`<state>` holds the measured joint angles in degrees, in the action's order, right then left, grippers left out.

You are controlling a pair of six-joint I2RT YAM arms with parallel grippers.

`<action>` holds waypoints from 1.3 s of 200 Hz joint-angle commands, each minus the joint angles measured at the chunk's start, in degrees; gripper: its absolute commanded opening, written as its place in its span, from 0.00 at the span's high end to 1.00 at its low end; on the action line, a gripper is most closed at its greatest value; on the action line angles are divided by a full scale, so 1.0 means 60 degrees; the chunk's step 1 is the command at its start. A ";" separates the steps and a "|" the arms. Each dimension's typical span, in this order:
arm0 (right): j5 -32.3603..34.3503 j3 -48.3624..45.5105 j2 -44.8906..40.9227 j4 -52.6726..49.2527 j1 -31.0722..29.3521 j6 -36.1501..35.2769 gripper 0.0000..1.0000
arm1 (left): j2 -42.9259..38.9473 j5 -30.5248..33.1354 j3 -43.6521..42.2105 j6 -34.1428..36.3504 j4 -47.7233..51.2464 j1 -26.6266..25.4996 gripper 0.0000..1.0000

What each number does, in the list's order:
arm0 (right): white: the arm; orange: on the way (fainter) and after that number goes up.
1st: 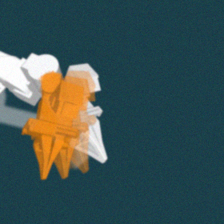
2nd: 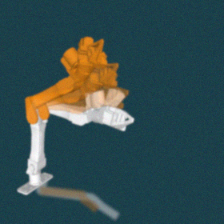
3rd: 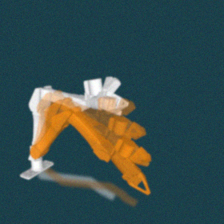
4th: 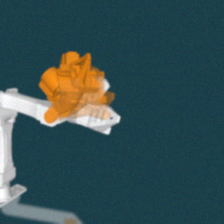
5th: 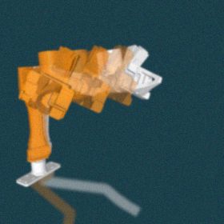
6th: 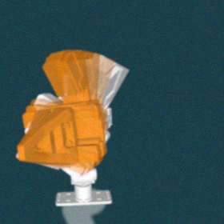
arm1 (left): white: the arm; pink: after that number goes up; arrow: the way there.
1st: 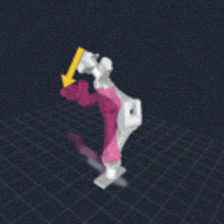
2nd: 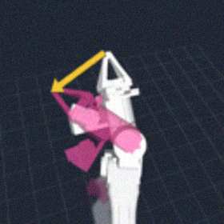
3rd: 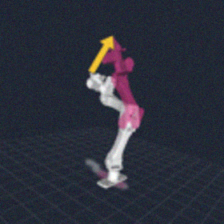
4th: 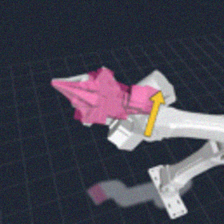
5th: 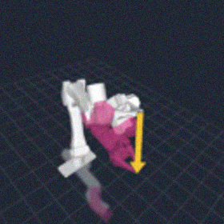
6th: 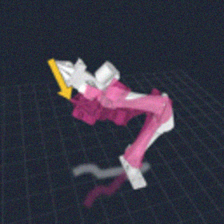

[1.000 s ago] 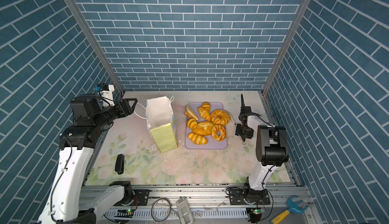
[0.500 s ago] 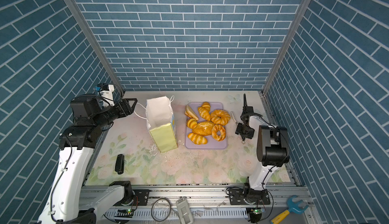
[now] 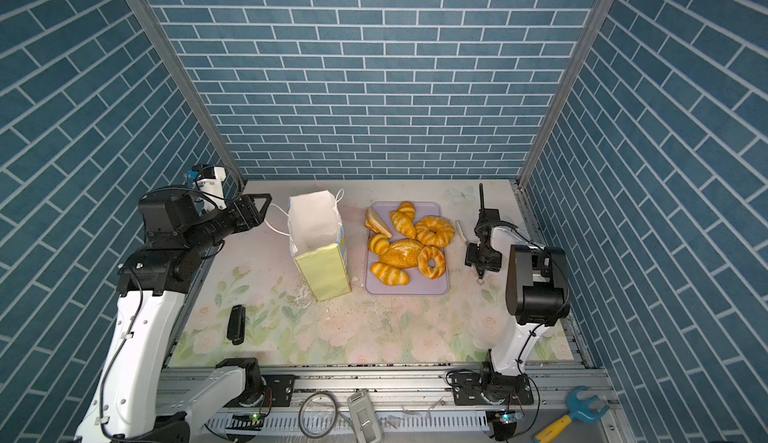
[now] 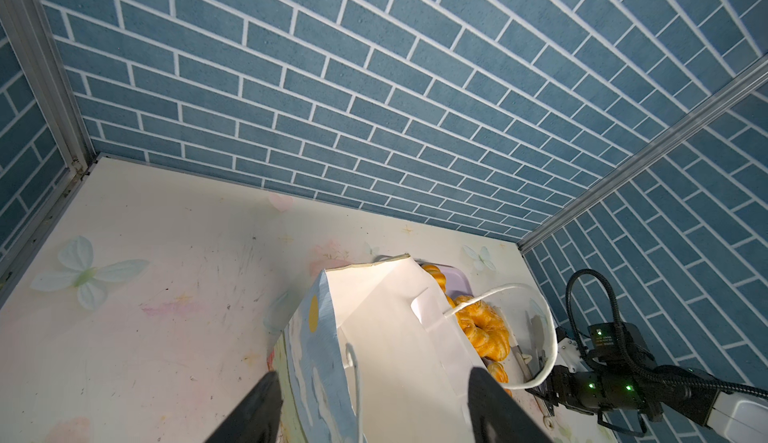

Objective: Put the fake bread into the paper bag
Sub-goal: 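Grasp the metal tongs at their hinge with the right gripper, then lift the tongs with the right gripper and carry them over the bread tray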

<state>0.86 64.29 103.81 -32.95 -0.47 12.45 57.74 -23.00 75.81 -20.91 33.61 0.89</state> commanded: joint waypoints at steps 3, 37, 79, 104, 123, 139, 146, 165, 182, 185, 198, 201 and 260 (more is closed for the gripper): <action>-0.0057 0.0216 0.0233 -0.0200 0.0016 -0.0554 0.36 | -0.0143 -0.0180 -0.0047 -0.0058 -0.0226 0.0015 0.28; -0.0201 0.0156 0.0166 -0.0096 0.0019 -0.0836 0.37 | -0.0175 -0.0245 -0.0112 -0.0047 -0.0274 0.0014 0.28; 0.0167 0.0132 0.0134 -0.0238 0.0019 -0.1384 0.34 | -0.0174 -0.0370 -0.0168 -0.0057 -0.0386 0.0014 0.28; 0.0558 0.0186 0.0174 -0.0263 0.0012 -0.1323 0.30 | -0.0161 -0.0409 -0.0145 -0.0053 -0.0388 0.0014 0.28; 0.0651 0.0262 0.0283 -0.0291 0.0020 -0.1284 0.28 | -0.0162 -0.0427 -0.0141 -0.0033 -0.0372 0.0014 0.28; 0.0636 0.0234 0.0277 -0.0182 0.0019 -0.1360 0.27 | -0.0202 -0.0579 -0.0190 -0.0014 -0.0504 0.0014 0.28; 0.0653 0.0250 0.0289 -0.0147 0.0016 -0.1406 0.27 | -0.0239 -0.0603 -0.0216 -0.0031 -0.0574 0.0014 0.27; 0.0721 0.0354 0.0435 -0.0206 0.0023 -0.1459 0.27 | -0.0227 -0.0604 -0.0217 -0.0035 -0.0584 0.0019 0.27; 0.0679 0.0437 0.0546 -0.0210 0.0032 -0.1470 0.27 | -0.0221 -0.0606 -0.0248 -0.0042 -0.0563 0.0014 0.27; 0.0624 0.0453 0.0561 -0.0207 0.0034 -0.1486 0.27 | -0.0239 -0.0592 -0.0256 -0.0036 -0.0562 0.0014 0.27; 0.0563 0.0522 0.0612 -0.0228 0.0023 -0.1460 0.27 | -0.0240 -0.0590 -0.0276 -0.0040 -0.0598 0.0014 0.27; 0.0560 0.0537 0.0630 -0.0222 0.0028 -0.1459 0.27 | -0.0247 -0.0582 -0.0278 -0.0036 -0.0592 0.0014 0.27; 0.0468 0.0931 0.0963 -0.0974 0.0033 -0.1122 0.31 | -0.0248 -0.0548 -0.0301 -0.0044 -0.0660 0.0015 0.27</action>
<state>2.96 69.08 107.15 -34.65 -0.47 5.50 56.90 -25.80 74.41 -21.21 30.94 0.89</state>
